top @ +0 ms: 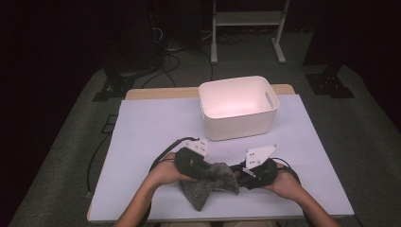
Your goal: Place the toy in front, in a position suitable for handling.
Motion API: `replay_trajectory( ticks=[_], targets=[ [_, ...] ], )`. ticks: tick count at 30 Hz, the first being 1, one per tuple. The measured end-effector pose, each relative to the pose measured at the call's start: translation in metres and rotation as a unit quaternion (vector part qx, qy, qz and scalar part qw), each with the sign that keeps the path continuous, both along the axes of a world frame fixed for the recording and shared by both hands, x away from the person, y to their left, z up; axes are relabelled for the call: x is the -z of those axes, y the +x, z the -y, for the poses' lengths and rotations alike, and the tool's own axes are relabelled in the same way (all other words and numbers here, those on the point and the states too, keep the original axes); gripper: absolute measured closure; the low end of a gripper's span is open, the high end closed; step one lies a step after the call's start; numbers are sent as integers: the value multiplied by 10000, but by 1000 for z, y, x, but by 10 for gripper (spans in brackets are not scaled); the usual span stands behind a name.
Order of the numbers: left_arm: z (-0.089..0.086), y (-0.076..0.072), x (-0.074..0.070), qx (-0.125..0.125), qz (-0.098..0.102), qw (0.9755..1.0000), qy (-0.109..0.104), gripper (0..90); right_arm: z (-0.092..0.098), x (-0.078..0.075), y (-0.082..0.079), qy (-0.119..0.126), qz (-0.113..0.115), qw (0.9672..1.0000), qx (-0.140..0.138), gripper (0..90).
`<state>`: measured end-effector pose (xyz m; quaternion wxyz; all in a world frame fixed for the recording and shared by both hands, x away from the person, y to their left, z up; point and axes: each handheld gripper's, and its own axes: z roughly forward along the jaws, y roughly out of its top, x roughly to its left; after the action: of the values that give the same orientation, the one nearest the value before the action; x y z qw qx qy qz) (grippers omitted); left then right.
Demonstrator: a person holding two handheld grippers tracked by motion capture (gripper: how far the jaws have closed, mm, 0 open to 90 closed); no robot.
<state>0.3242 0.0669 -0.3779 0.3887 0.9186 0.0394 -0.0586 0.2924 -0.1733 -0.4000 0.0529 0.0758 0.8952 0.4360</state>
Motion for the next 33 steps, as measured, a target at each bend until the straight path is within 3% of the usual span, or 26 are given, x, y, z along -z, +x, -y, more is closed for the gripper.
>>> replay_trajectory(
  ticks=[6,8,9,12,15,17,23,27,29,33],
  targets=[
    [34,0,2,228,83,9991,339,790,25,26,-1,28,-285,9994,216,601],
    [36,2,0,229,90,9988,421,790,26,26,-1,18,-323,9992,252,599],
    [36,2,0,227,82,9988,417,789,27,26,0,-47,-417,9987,284,536],
    [35,1,0,247,12,9989,400,788,27,30,3,-247,-495,9980,294,475],
    [28,0,-2,234,2,9990,372,788,26,38,2,-424,-563,9973,208,560],
    [19,0,-4,164,-11,9992,360,788,23,40,-1,-483,-375,9980,139,564],
    [-17,1,-11,-160,0,9991,385,787,7,40,8,-470,-286,9985,-74,565],
    [-23,1,-12,-212,54,9982,559,787,-20,41,20,-455,-273,9980,-333,565],
    [-23,0,-8,-252,127,9968,752,786,-34,41,26,-432,-263,9978,-440,564],
    [-26,1,-5,-305,120,9972,676,787,-34,43,30,-285,-498,9977,-365,551]
  ],
)
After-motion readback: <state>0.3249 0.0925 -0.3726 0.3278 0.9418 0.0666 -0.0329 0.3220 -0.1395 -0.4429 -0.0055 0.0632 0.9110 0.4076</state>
